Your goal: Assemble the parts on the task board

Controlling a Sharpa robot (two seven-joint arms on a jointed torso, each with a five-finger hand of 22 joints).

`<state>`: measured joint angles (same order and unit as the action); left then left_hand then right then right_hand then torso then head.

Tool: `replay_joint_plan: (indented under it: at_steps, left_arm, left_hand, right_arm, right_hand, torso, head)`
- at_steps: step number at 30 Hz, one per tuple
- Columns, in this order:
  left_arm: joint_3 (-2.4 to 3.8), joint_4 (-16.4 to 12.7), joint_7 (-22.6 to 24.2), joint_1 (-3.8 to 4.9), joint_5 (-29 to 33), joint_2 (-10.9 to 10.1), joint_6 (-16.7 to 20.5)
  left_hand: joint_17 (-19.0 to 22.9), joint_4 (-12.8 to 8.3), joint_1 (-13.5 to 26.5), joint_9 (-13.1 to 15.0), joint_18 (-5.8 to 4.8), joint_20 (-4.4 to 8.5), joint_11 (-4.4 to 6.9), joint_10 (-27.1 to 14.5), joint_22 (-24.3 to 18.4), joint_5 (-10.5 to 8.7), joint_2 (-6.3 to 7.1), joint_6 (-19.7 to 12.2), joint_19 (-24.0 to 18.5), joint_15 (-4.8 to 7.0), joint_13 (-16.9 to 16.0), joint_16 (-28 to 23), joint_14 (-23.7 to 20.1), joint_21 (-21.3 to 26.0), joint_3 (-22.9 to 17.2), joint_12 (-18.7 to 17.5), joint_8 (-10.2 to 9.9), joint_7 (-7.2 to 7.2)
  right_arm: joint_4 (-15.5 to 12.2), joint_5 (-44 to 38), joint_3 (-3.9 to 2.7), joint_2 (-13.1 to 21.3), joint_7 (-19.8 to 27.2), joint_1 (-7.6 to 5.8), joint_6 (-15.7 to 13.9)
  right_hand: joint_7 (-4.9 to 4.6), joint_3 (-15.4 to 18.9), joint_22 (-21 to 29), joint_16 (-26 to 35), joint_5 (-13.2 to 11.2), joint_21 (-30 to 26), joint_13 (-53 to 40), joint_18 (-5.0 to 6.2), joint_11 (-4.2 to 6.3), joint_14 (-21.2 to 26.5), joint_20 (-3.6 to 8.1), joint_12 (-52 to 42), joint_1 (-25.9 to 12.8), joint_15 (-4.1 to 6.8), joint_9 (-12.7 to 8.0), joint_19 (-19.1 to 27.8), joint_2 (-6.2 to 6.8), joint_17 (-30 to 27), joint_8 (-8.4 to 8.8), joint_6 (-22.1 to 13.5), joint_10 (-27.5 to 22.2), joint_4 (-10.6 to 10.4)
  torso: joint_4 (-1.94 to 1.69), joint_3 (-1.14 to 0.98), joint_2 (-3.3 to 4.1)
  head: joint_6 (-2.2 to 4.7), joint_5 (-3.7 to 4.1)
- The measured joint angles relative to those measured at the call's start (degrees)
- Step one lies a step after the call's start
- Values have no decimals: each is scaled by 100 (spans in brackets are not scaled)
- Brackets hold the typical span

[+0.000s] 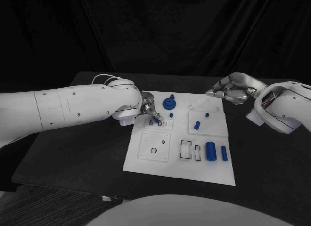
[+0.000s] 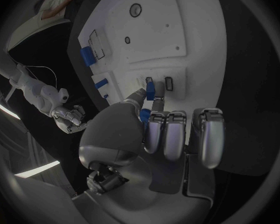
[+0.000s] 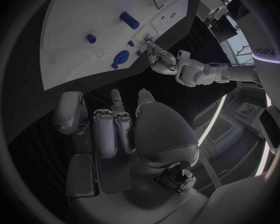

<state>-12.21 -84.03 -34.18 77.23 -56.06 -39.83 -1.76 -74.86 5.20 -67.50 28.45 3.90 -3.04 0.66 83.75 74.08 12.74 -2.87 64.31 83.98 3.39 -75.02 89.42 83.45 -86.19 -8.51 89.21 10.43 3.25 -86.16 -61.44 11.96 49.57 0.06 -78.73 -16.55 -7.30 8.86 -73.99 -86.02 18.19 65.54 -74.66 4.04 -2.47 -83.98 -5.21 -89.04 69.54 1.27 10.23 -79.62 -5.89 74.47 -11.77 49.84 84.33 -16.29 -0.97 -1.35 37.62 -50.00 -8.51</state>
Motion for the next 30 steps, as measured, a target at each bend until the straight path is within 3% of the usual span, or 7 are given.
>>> replay_joint_plan:
  at_steps: [13,22,24,26,30]
  left_arm:
    - [0,-63,127,-9,-251,-30,320]
    - [0,-51,148,-119,-344,-18,320]
    - [-2,-59,150,-138,-379,-22,319]
    - [-2,-66,151,-151,-409,-34,318]
    - [0,-72,156,-162,-461,-55,318]
  left_hand:
    - [0,39,0,1,0,0,16,-3,0,0,0,9,0,0,0,0,0,0,-39,0,0,-9]
    - [0,71,2,1,0,1,16,-3,0,0,-1,9,0,0,0,0,0,0,-70,0,0,-9]
    - [0,71,62,1,0,1,16,-3,0,0,-61,9,0,0,0,0,0,0,-71,0,0,-9]
    - [0,71,61,3,0,1,16,-3,0,0,-60,9,0,0,0,0,0,0,-70,0,0,-9]
    - [0,71,61,78,0,1,16,-3,0,0,-60,9,0,0,0,0,0,0,-70,0,0,-9]
  right_arm:
    - [4,0,0,2,-19,22,6]
    - [18,0,0,3,-40,28,13]
    - [19,0,0,3,-45,29,15]
    - [19,0,0,3,-50,30,17]
    - [22,0,0,3,-63,32,22]
  right_hand:
    - [-20,0,0,1,0,-38,0,0,0,0,1,1,67,0,-2,2,-66,0,0,-20,0,0]
    - [-20,0,0,66,1,-42,0,0,0,0,29,1,68,0,-4,31,-66,0,0,-20,0,0]
    - [-20,0,0,67,1,-110,0,1,0,0,29,2,68,0,-4,31,-66,0,0,-20,0,0]
    - [-20,0,0,67,2,-111,0,1,0,0,28,2,134,0,-5,32,0,0,0,-20,0,0]
    - [-20,0,0,131,29,-154,0,1,0,0,1,12,135,0,-6,61,0,0,0,-20,0,0]
  torso:
    - [-1,1,-4]
    - [6,-13,-8]
    - [7,-16,-8]
    - [8,-16,-8]
    - [9,-16,-8]
  head:
    - [0,-31]
    - [0,-44]
    - [0,-25]
    - [0,-5]
    - [0,16]
